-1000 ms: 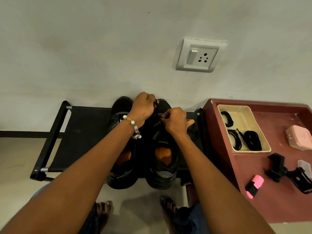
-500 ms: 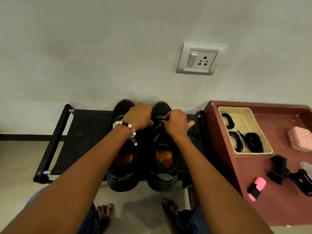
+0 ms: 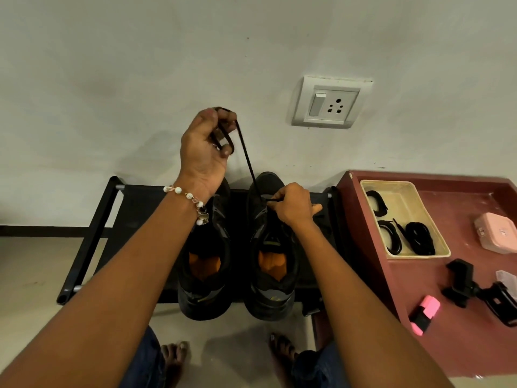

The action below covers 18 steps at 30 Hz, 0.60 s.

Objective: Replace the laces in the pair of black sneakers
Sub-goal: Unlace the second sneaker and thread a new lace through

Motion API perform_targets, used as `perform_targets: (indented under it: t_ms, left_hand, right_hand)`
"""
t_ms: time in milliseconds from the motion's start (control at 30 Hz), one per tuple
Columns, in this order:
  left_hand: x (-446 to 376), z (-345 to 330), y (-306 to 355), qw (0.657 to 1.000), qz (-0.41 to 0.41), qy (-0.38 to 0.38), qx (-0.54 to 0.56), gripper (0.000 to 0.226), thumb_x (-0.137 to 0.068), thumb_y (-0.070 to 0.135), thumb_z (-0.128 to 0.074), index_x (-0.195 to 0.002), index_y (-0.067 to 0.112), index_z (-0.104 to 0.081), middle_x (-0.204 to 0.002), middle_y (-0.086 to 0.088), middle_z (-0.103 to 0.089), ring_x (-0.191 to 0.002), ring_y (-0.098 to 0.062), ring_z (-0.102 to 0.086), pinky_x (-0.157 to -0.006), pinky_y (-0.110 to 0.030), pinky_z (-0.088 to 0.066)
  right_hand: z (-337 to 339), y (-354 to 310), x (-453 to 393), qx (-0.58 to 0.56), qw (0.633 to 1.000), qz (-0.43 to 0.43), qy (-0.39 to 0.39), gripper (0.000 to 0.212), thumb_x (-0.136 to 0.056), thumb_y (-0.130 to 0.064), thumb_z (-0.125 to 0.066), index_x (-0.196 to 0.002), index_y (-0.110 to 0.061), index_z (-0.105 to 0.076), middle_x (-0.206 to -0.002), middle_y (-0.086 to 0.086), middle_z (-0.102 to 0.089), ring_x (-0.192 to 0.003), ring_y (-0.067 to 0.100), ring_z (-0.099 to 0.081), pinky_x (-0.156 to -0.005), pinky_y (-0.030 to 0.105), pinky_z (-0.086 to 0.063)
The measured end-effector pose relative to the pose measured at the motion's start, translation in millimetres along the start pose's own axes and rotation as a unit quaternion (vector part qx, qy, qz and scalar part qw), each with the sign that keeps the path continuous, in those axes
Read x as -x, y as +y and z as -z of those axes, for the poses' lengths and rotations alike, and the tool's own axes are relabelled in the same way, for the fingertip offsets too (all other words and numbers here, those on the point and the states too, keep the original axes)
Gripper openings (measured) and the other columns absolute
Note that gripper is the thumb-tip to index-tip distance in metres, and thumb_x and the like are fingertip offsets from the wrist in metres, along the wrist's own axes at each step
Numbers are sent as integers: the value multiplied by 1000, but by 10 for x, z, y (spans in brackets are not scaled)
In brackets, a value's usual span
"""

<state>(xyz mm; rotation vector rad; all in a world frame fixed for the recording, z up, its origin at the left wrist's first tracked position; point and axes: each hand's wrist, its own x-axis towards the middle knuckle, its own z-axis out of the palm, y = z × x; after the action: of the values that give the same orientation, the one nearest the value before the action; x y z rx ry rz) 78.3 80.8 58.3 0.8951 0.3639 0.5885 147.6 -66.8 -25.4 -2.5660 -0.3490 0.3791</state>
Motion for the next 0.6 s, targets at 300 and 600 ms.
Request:
perform_targets:
  t_ms: [300, 600]
  left_hand:
    - [187, 75, -472, 539, -122, 29, -833, 31, -92, 37, -58, -105, 9, -65, -120, -12, -55, -116, -36, -46, -90, -41, -41]
    - [212, -92, -540, 805, -29, -127, -579, 14, -88, 26, -69, -93, 15, -77, -83, 0, -72, -80, -14, -66, -76, -24, -48]
  right_hand:
    - [595, 32, 0, -233, 964, 8, -126, 32, -87, -20, -73, -81, 11, -69, -72, 10, -70, -63, 13, -63, -73, 29, -57]
    - [925, 15, 108, -362, 921, 61, -128, 37, -89, -28, -70, -86, 9, -68, -54, 3, -54, -46, 13, -45, -59, 26, -49]
